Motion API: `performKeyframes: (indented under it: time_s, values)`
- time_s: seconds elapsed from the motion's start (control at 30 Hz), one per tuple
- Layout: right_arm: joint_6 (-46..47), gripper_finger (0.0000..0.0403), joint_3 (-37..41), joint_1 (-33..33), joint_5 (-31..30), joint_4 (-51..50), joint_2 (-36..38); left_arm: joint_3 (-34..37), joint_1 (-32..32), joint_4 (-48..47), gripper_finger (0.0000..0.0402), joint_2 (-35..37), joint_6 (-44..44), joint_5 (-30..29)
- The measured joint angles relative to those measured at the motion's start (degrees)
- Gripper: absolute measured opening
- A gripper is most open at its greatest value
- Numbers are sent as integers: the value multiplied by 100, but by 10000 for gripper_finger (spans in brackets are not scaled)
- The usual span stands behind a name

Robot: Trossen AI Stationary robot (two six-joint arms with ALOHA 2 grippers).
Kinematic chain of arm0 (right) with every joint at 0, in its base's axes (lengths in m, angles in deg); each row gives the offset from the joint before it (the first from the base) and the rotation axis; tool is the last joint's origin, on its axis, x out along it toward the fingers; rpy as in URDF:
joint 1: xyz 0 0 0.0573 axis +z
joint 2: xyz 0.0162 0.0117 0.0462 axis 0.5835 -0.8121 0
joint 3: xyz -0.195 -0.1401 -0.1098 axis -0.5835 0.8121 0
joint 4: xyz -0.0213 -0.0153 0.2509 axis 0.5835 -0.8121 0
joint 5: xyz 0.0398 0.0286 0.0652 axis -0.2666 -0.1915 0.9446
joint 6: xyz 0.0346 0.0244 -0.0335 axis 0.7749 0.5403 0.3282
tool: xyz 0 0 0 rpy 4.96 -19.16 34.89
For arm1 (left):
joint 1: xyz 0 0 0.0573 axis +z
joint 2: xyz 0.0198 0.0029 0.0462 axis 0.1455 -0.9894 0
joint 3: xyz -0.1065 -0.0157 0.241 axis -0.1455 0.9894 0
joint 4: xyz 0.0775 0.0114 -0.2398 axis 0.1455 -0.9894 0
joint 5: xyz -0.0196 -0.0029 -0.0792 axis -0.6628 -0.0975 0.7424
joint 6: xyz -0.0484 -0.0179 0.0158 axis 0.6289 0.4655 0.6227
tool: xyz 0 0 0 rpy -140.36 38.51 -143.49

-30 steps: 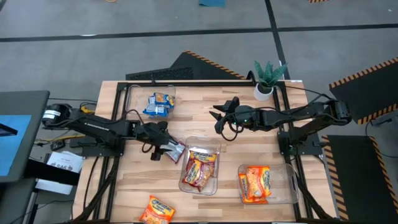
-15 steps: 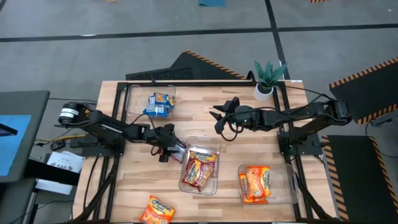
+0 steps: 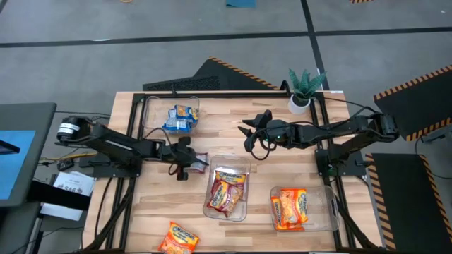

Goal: Sort Maruchan noodles
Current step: Put the red noodle pack into the middle transparent bin

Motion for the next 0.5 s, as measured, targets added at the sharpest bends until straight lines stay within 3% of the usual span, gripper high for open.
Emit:
performKeyframes:
  time_s: [0.33, 0.5]
  values:
    - [7, 182, 0, 0, 0, 1, 0, 7, -325, -185, 0, 1595, -98, -273]
    - [7, 182, 0, -4, 0, 5, 0, 3, -549, 246, 0, 1994, -375, -803]
